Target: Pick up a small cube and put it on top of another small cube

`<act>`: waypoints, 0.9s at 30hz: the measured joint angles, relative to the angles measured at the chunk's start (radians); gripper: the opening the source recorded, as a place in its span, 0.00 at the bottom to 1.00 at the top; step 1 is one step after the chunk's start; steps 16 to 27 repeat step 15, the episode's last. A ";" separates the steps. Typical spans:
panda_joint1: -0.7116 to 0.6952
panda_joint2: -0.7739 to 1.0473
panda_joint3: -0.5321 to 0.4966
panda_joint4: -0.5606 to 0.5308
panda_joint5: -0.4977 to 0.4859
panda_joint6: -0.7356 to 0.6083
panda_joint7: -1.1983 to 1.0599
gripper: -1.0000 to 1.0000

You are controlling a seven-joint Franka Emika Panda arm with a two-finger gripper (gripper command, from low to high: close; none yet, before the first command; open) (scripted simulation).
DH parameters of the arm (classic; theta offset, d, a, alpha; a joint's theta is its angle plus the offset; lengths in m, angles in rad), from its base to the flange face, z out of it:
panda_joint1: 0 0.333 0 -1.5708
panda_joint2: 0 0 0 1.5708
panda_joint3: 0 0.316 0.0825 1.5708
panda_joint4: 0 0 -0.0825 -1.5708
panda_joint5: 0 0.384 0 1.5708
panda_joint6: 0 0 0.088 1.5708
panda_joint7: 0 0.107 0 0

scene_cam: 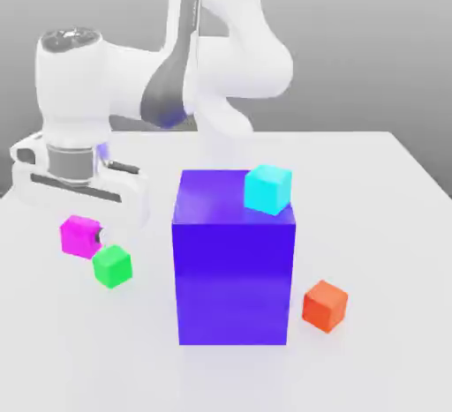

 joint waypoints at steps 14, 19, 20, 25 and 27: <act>0.131 0.248 -0.189 -0.114 0.239 0.356 -0.247 1.00; 0.131 0.248 -0.189 -0.114 0.239 0.356 -0.247 1.00; 0.131 0.248 -0.189 -0.114 0.239 0.356 -0.247 1.00; 0.131 0.248 -0.189 -0.114 0.239 0.356 -0.247 1.00; 0.131 0.248 -0.189 -0.114 0.239 0.356 -0.247 1.00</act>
